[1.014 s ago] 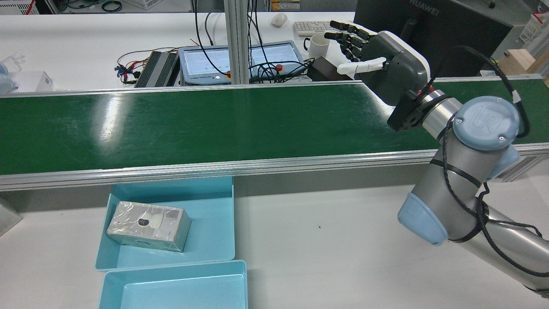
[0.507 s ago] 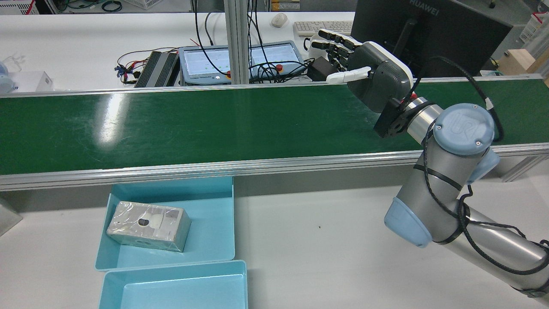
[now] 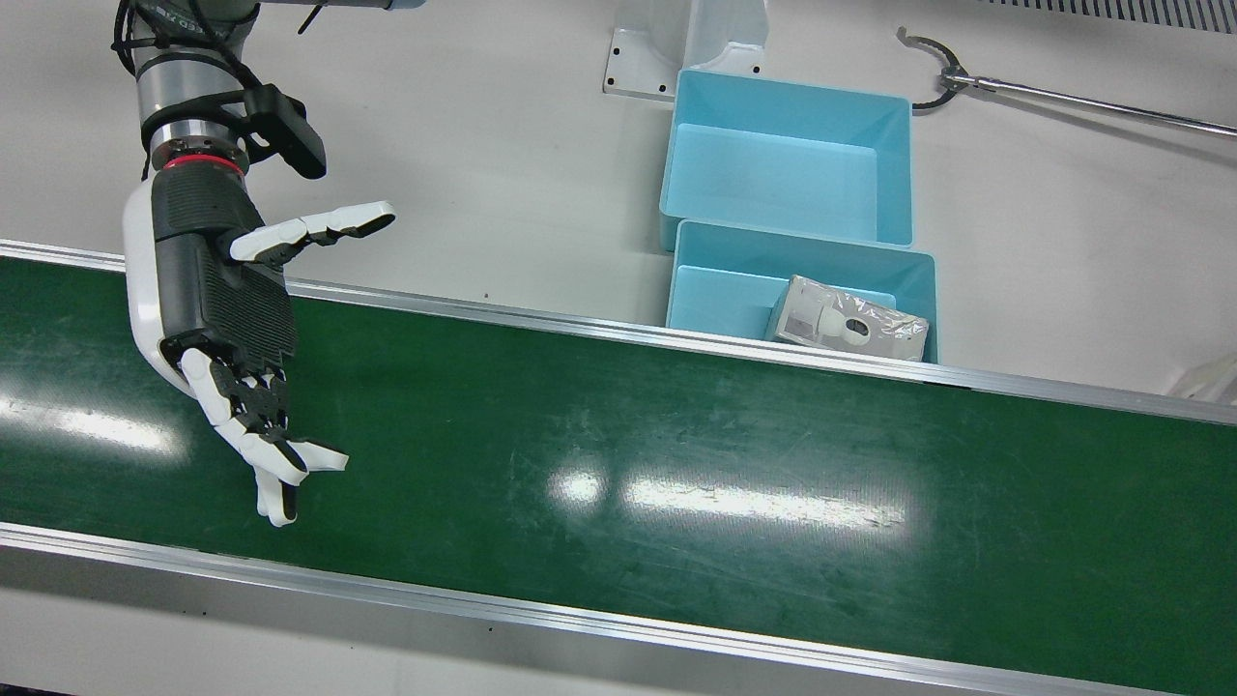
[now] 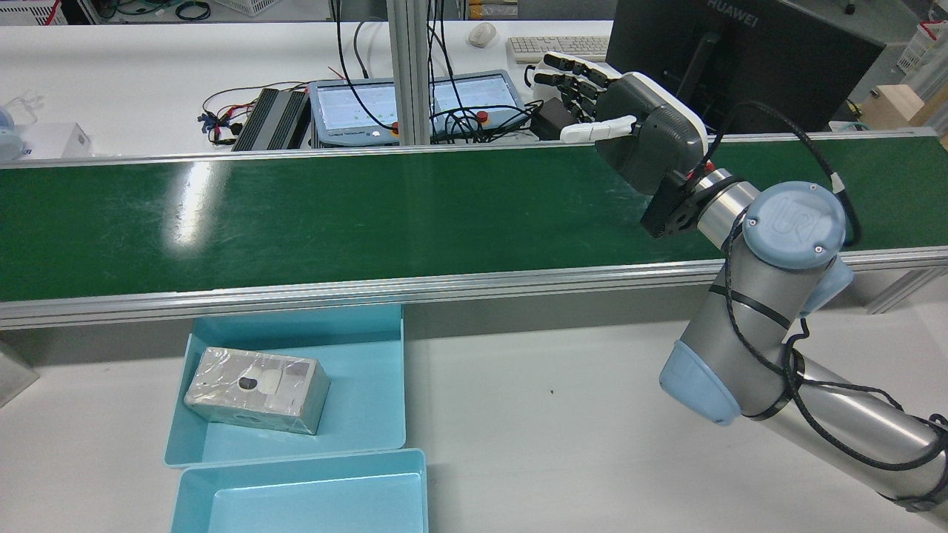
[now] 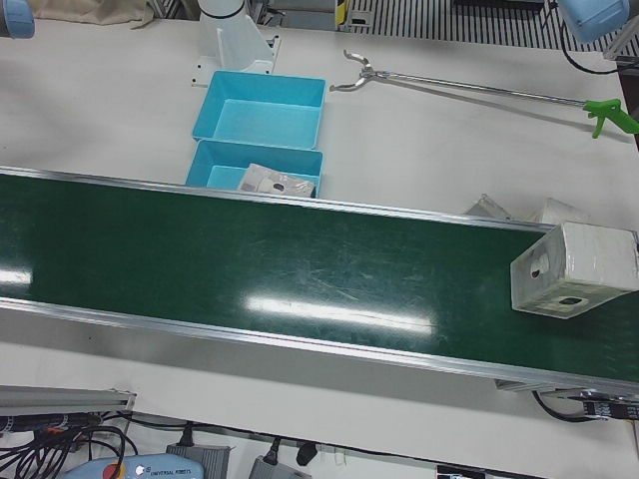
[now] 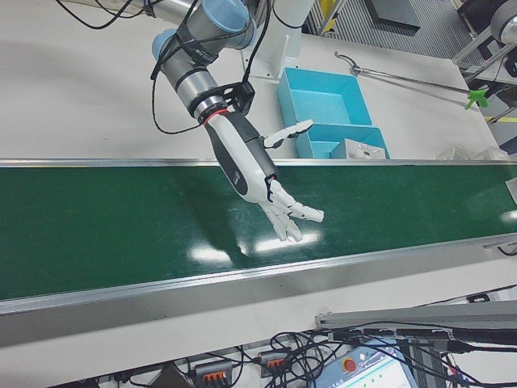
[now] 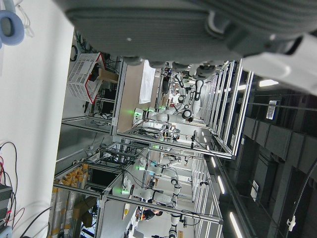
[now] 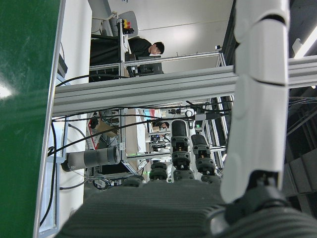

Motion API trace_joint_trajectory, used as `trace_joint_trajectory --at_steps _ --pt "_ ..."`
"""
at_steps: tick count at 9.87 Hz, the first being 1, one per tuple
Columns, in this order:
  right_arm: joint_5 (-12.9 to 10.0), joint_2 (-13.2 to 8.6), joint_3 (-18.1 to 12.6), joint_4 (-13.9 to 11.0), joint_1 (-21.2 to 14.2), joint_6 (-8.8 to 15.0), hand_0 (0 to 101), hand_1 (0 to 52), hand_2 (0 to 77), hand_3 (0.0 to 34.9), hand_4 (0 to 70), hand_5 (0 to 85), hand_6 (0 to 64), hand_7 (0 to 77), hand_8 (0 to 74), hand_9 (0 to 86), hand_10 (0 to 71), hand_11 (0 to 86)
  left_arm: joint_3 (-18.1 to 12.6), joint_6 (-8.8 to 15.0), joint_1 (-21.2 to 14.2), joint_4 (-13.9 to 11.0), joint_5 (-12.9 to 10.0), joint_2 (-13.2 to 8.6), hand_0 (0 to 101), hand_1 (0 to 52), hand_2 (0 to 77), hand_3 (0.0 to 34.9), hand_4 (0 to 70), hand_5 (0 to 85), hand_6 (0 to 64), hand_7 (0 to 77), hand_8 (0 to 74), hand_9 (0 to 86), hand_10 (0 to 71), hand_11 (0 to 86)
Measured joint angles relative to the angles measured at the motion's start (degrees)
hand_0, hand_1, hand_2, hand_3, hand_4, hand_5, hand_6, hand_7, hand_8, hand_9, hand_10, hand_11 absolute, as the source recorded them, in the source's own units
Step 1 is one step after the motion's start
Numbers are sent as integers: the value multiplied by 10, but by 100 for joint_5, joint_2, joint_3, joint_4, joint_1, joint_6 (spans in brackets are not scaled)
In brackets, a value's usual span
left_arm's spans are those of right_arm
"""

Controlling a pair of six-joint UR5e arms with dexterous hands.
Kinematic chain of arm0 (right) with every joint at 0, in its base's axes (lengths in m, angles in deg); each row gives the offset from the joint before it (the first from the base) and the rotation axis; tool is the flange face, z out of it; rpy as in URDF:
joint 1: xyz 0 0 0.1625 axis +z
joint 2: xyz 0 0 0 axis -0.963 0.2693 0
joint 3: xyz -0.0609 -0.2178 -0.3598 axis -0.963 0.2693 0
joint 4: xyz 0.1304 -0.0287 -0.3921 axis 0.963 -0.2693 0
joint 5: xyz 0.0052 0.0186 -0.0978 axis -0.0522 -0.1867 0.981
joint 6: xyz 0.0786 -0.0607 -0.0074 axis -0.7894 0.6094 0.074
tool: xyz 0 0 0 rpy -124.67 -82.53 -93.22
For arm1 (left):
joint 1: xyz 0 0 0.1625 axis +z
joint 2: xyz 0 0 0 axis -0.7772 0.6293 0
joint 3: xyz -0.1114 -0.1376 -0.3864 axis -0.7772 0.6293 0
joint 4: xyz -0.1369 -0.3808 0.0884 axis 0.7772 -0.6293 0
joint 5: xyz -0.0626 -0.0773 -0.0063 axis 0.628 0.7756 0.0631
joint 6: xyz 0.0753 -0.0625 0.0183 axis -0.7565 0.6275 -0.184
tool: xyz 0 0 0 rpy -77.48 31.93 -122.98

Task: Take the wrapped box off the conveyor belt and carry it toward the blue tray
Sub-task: 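Lower the right hand toward the conveyor belt surface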

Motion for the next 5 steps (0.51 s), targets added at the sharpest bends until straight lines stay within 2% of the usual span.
trace_joint_trajectory --at_steps 1,2,3,5 --pt "-9 0 15 5 -5 -3 480 125 65 1 98 147 82 218 38 54 0 11 0 0 0 0 0 0 0 0 11 0 0 11 5 5 5 0 0 5" --pt "-12 0 16 8 -8 -2 474 98 71 1 104 147 82 218 38 54 0 11 0 0 0 0 0 0 0 0 11 0 0 11 5 5 5 5 0 5" --pt "-15 -1 16 9 -10 0 472 120 44 0 115 147 82 224 38 54 0 11 0 0 0 0 0 0 0 0 11 0 0 11 0 5 5 0 5 5" --pt "-18 0 1 10 -11 0 473 120 44 1 115 147 82 224 38 54 0 11 0 0 0 0 0 0 0 0 11 0 0 11 5 5 5 0 0 5"
